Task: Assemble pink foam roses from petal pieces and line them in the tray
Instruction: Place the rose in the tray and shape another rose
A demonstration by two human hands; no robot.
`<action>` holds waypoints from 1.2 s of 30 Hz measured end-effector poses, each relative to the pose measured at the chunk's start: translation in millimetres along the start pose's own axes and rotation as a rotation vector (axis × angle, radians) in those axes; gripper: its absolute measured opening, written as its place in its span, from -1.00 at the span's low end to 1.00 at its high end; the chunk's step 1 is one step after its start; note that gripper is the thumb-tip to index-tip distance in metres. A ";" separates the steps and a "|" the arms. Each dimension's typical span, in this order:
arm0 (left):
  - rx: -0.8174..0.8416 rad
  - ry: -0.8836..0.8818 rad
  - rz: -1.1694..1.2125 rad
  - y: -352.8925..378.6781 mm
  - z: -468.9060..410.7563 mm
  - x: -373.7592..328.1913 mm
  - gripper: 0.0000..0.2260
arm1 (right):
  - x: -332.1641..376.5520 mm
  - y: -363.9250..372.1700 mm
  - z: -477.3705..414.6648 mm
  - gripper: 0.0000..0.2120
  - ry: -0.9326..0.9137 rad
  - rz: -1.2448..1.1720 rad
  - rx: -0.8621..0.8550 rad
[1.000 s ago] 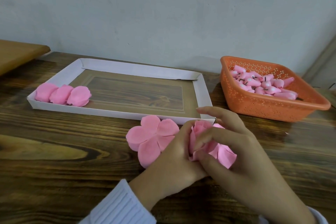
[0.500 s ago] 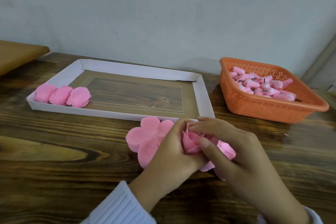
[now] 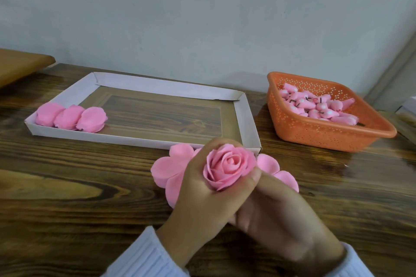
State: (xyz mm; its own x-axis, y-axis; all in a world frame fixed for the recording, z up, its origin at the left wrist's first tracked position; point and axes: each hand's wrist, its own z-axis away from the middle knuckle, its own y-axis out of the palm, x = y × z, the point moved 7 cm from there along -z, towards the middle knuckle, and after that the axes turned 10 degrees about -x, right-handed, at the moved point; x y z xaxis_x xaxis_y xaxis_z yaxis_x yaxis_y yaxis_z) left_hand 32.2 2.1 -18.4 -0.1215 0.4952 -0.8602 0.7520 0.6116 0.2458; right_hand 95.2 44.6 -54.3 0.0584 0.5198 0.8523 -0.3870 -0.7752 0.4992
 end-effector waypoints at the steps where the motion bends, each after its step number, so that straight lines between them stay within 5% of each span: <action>1: -0.003 0.000 0.005 0.3 -0.4 -1.2 -0.84 | -2.4 4.3 -1.4 -0.50 0.015 -0.049 0.051; 9: 0.056 -0.181 -0.108 -1.1 -1.3 10.6 -0.70 | -12.6 -4.3 -10.0 -0.23 -0.010 -0.163 0.023; 19: 0.069 -0.175 -0.021 1.9 -3.3 11.8 -0.85 | -14.9 -1.3 -12.9 -0.42 -0.020 -0.147 0.031; 26: 0.032 -0.158 -0.001 -1.7 -5.5 10.1 -0.86 | -19.1 -2.2 -12.0 -0.32 -0.024 -0.151 0.023; 30: 0.103 -0.144 -0.022 5.0 -2.4 10.9 -0.82 | -16.4 0.5 -12.8 -0.54 -0.058 -0.122 0.011; 36: 0.057 -0.091 -0.074 0.3 -5.7 7.0 -0.89 | -11.5 3.3 -10.5 -0.47 -0.075 -0.175 0.064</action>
State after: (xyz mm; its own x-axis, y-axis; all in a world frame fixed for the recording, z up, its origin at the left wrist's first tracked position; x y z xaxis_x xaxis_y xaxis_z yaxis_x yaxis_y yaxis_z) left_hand 27.8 9.2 -21.8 -0.1208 0.3899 -0.9129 0.7790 0.6072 0.1562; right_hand 83.5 39.8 -64.1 0.1886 0.6226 0.7595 -0.3059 -0.6976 0.6479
